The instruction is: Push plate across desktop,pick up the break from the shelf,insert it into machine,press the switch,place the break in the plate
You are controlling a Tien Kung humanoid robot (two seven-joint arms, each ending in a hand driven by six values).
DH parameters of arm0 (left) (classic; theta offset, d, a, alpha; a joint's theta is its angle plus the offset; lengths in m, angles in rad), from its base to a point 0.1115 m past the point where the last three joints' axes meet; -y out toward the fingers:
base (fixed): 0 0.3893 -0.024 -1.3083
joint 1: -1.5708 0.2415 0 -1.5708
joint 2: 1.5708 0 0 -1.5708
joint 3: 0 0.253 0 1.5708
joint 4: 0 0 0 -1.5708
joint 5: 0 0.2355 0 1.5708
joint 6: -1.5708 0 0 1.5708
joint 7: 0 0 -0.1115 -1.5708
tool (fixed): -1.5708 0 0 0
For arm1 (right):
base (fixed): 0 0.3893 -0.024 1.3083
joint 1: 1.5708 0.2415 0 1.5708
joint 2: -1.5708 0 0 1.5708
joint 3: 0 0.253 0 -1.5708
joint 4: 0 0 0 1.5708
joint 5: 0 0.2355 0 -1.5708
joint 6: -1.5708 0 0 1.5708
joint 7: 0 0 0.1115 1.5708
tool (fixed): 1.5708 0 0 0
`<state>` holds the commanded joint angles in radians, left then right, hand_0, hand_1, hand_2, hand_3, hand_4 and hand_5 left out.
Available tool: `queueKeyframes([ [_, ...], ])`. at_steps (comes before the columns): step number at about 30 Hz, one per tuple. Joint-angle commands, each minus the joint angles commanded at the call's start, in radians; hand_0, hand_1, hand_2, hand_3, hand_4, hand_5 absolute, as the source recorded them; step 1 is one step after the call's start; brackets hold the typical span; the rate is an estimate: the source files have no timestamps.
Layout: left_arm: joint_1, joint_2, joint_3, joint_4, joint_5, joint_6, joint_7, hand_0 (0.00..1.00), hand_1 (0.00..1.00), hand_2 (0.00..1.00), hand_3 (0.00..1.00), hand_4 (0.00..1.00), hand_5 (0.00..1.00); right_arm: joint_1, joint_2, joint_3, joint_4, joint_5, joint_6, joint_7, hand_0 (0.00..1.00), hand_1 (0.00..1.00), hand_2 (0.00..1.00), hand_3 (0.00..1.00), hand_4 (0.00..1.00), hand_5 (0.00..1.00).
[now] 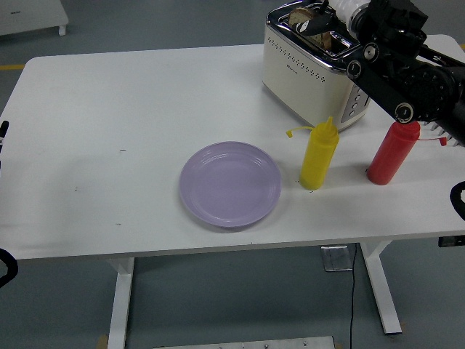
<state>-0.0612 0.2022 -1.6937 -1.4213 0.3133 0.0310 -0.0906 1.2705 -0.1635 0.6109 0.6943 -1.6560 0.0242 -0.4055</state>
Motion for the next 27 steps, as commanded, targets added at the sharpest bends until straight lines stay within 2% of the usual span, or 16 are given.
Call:
queueKeyframes([
  [3,0.000,0.000,-0.001,0.000,0.000,0.000,0.000,0.828,0.869,0.929,0.800,0.630,0.998,0.005,0.009,-0.007,-0.012,-0.001,-0.002,-0.004,0.527,0.594,0.622,0.738,0.774,0.484],
  [4,-0.001,0.000,-0.001,0.000,0.000,0.000,0.000,0.829,0.869,0.930,0.800,0.630,0.998,0.006,0.013,-0.010,-0.017,-0.001,-0.003,-0.004,0.481,0.557,0.593,0.718,0.740,0.435],
  [9,-0.004,0.000,0.001,0.001,0.000,0.000,0.000,0.829,0.869,0.930,0.800,0.630,0.998,0.011,0.025,-0.025,-0.032,0.010,-0.011,-0.005,0.481,0.557,0.593,0.718,0.740,0.435],
  [10,-0.005,0.000,0.001,0.001,-0.001,-0.001,0.000,0.828,0.869,0.929,0.800,0.630,0.998,0.011,0.027,-0.027,-0.035,0.012,-0.013,-0.005,0.450,0.520,0.556,0.701,0.680,0.357],
  [15,-0.006,0.000,-0.001,0.000,-0.001,-0.001,-0.001,0.828,0.869,0.929,0.800,0.630,0.998,0.013,0.037,-0.037,-0.050,0.018,-0.029,-0.006,0.450,0.520,0.556,0.701,0.680,0.357],
  [16,-0.006,0.000,-0.001,0.000,-0.001,-0.001,-0.001,0.829,0.869,0.930,0.799,0.632,0.998,0.013,0.038,-0.038,-0.052,0.018,-0.031,-0.006,0.401,0.472,0.515,0.649,0.594,0.272],
  [19,-0.008,0.001,-0.001,0.000,-0.001,-0.001,-0.001,0.829,0.869,0.930,0.799,0.632,0.998,0.014,0.042,-0.044,-0.057,0.014,-0.040,-0.002,0.401,0.472,0.515,0.649,0.594,0.272],
  [21,-0.008,0.001,-0.002,0.001,-0.001,-0.001,-0.001,0.829,0.869,0.930,0.799,0.632,0.998,0.014,0.045,-0.048,-0.060,0.005,-0.051,0.000,0.401,0.472,0.515,0.649,0.594,0.272],
  [22,-0.008,0.001,-0.002,0.001,-0.001,-0.001,-0.001,0.828,0.868,0.930,0.799,0.632,0.998,0.014,0.047,-0.053,-0.062,-0.003,-0.060,0.002,0.334,0.407,0.477,0.586,0.521,0.207],
  [27,-0.011,0.001,0.000,0.001,-0.002,-0.001,-0.002,0.828,0.868,0.930,0.799,0.632,0.998,0.013,0.048,-0.070,-0.065,-0.055,-0.092,0.020,0.334,0.407,0.477,0.586,0.521,0.207],
])
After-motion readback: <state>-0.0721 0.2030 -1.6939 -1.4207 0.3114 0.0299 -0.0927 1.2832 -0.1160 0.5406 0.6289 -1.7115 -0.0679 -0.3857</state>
